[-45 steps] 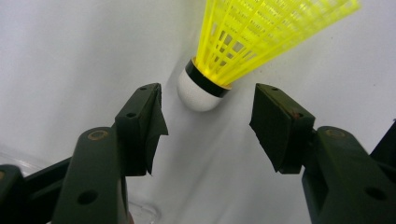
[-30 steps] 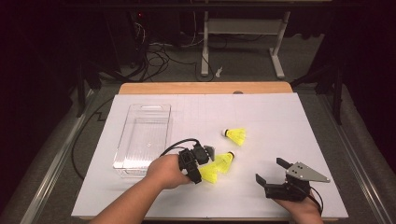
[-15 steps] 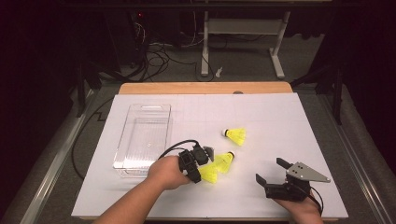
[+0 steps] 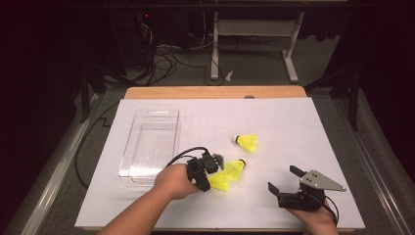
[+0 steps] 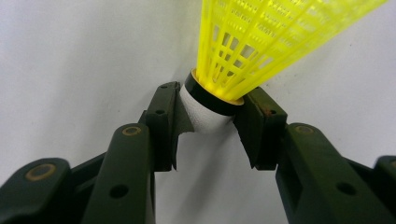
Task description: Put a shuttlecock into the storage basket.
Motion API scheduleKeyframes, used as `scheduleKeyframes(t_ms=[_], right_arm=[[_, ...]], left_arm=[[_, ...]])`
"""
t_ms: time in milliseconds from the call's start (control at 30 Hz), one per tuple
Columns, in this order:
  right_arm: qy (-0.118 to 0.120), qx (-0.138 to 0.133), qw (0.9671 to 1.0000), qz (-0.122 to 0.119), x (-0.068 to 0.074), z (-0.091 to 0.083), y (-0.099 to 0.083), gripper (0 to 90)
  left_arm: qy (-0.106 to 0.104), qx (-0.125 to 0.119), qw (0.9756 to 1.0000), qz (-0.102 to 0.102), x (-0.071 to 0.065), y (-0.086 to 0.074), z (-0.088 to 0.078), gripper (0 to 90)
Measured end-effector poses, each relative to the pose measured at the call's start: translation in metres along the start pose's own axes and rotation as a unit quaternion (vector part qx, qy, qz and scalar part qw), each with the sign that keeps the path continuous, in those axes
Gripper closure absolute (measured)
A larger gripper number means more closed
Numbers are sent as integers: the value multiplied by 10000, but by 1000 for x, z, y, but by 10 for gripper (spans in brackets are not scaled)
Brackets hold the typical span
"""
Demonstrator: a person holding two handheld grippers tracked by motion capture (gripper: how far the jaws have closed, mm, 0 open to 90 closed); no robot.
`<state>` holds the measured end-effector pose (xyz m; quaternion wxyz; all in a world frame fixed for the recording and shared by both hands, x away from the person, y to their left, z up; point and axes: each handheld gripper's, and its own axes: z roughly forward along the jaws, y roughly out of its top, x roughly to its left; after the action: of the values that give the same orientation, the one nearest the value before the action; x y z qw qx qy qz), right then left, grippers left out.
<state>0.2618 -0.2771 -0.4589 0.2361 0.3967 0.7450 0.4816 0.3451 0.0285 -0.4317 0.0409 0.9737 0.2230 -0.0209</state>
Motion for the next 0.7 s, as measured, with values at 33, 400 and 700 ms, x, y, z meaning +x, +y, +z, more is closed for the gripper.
scheduleKeyframes(t_ms=[33, 400, 700], right_arm=[[-1, -2, 10000, -2, 0, 0, 0, 37], [1, -3, 10000, -12, 0, 0, 0, 37], [-7, -4, 10000, -13, 1, 0, 0, 37]], left_arm=[[-6, -11, 10000, 6, 0, 0, 0, 611], [-18, -99, 9999, 93, -3, -1, -3, 620], [-83, -174, 9998, 104, -4, -4, -8, 622]])
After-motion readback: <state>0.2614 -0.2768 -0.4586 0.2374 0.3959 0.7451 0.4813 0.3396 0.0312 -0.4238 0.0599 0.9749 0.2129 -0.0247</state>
